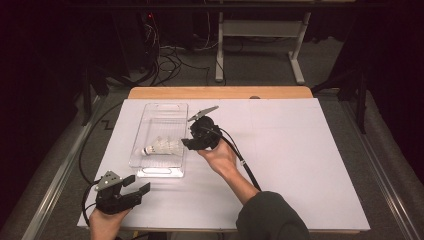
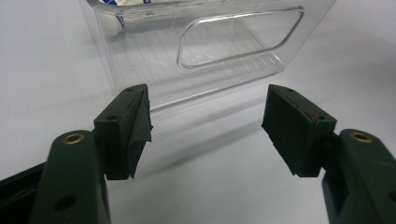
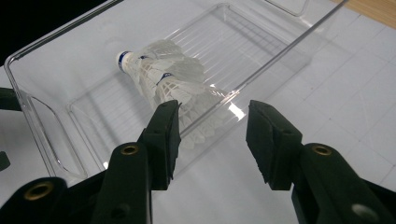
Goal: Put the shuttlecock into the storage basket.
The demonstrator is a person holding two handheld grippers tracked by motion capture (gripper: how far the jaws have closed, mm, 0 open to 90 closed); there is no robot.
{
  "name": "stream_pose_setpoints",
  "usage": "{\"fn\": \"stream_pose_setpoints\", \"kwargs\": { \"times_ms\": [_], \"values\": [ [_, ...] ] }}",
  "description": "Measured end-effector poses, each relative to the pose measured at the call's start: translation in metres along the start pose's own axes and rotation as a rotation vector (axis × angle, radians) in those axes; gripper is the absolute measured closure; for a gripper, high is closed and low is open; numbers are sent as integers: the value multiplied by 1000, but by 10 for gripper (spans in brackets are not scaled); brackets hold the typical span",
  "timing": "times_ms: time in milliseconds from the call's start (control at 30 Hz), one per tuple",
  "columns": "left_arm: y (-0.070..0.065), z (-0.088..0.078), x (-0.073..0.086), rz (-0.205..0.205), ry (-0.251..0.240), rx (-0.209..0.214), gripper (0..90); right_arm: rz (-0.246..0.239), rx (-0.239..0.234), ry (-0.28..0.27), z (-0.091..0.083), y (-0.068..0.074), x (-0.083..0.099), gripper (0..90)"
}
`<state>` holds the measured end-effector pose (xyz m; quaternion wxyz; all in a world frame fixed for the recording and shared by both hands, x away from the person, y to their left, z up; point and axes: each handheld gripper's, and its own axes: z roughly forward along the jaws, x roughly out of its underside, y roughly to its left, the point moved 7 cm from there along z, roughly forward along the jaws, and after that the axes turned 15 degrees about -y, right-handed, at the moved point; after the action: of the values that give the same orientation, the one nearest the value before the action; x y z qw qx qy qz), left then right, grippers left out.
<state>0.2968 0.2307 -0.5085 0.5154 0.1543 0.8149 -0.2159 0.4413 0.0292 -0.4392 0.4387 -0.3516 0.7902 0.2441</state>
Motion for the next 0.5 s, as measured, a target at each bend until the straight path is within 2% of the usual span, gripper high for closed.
{"fn": "stream_pose_setpoints", "kwargs": {
  "times_ms": [500],
  "values": [
    [0,0,0,0,1,0,331,25,22,-18,-12,-13,6,545]
  ]
}}
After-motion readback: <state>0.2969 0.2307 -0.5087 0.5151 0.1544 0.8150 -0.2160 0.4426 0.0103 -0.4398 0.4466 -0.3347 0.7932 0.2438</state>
